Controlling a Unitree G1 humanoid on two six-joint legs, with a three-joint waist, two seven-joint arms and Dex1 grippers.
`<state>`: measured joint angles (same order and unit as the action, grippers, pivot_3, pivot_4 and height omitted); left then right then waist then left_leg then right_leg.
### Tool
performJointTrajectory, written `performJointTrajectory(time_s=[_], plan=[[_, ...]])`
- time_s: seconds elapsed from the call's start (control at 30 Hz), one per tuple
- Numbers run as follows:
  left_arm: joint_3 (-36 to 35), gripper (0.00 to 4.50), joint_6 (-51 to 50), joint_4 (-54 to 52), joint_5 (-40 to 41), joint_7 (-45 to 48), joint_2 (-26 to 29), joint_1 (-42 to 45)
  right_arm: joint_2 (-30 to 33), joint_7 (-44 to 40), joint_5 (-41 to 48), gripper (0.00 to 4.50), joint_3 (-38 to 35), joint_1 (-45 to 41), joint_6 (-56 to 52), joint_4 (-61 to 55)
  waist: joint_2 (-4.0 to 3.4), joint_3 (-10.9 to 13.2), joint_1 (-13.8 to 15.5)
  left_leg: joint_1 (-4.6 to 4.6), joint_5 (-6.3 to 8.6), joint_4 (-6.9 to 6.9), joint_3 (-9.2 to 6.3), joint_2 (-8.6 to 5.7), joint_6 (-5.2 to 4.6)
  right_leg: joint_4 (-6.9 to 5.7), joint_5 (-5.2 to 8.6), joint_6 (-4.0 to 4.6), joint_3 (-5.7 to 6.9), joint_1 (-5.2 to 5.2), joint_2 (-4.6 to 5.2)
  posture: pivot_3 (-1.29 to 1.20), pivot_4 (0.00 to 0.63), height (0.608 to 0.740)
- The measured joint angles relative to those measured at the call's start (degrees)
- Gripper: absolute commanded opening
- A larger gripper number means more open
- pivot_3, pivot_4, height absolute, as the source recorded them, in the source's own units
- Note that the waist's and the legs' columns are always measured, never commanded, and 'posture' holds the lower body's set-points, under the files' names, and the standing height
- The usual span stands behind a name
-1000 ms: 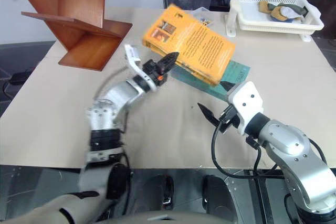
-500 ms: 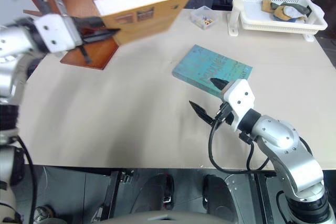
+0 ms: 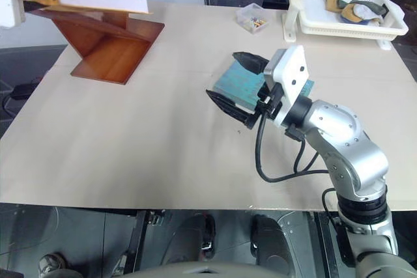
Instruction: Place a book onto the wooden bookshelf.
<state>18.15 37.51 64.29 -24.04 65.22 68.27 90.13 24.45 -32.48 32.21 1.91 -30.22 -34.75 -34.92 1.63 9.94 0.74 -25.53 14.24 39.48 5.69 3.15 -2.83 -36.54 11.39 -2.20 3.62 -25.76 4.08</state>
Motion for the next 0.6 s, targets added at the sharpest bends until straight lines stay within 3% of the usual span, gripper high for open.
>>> performJointTrajectory(time_s=[0.37, 0.43, 0.6], plan=[[9.6, 0.27, -0.2, 11.0, -16.8, -20.6, -5.4, 4.2, -4.0, 3.3, -2.7, 4.5, 3.6, -8.7, -0.1, 3.0, 0.01, 0.0, -0.2, -0.03, -0.08, 0.04, 0.04, 0.01, 0.13, -0.24, -0.08, 0.14, -0.02, -0.15, 0.02, 0.0, 0.15, 0.74], [9.5, 1.23, -0.2, 11.5, -17.3, -21.5, -5.8, 4.2, -4.2, 3.9, -3.5, 4.5, 4.4, -8.9, -0.2, 3.7, 0.01, 0.0, -0.3, -0.01, -0.08, 0.04, 0.01, 0.03, 0.13, -0.3, -0.07, 0.14, 0.0, -0.16, 0.01, 0.0, 0.15, 0.74], [8.8, 3.15, -0.7, 13.0, -16.8, -22.1, -5.4, 3.2, -4.4, 5.2, -4.6, 4.5, 4.5, -9.0, -1.2, 4.0, 0.01, 0.0, -0.6, 0.01, -0.08, 0.07, 0.01, 0.03, 0.13, -0.37, -0.08, 0.15, -0.01, -0.17, 0.02, 0.0, 0.15, 0.74]])
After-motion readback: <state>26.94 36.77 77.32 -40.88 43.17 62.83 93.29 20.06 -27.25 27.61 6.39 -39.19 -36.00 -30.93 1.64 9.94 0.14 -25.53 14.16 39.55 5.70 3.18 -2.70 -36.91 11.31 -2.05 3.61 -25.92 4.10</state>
